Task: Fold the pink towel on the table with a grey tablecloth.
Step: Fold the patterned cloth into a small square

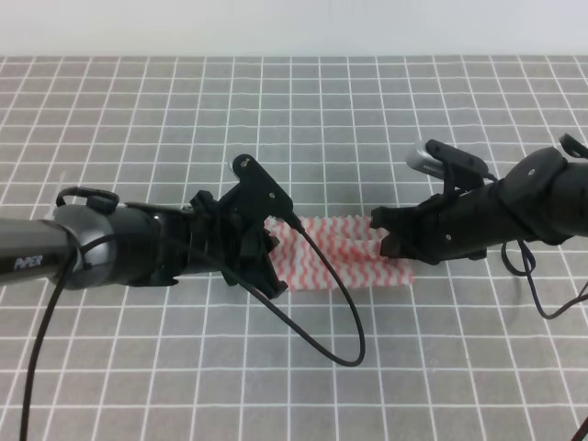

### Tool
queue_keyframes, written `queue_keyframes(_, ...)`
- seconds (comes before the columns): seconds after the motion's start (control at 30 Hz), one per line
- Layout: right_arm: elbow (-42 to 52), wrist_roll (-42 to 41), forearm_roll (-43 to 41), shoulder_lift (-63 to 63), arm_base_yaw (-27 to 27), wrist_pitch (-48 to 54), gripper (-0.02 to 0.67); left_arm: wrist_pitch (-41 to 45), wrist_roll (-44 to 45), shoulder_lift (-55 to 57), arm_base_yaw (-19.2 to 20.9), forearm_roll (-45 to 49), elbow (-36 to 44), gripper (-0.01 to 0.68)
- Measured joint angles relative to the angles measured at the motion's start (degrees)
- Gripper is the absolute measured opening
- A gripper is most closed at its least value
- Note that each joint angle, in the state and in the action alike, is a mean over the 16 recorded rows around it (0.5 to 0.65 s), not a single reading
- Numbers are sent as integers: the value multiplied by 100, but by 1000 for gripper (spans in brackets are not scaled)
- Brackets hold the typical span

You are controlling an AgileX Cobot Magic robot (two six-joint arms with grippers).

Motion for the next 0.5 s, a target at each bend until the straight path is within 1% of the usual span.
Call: queue_keyframes(0.5,-1,4,0,5,1,100,-15,-332,85,11,0,4,-63,-1)
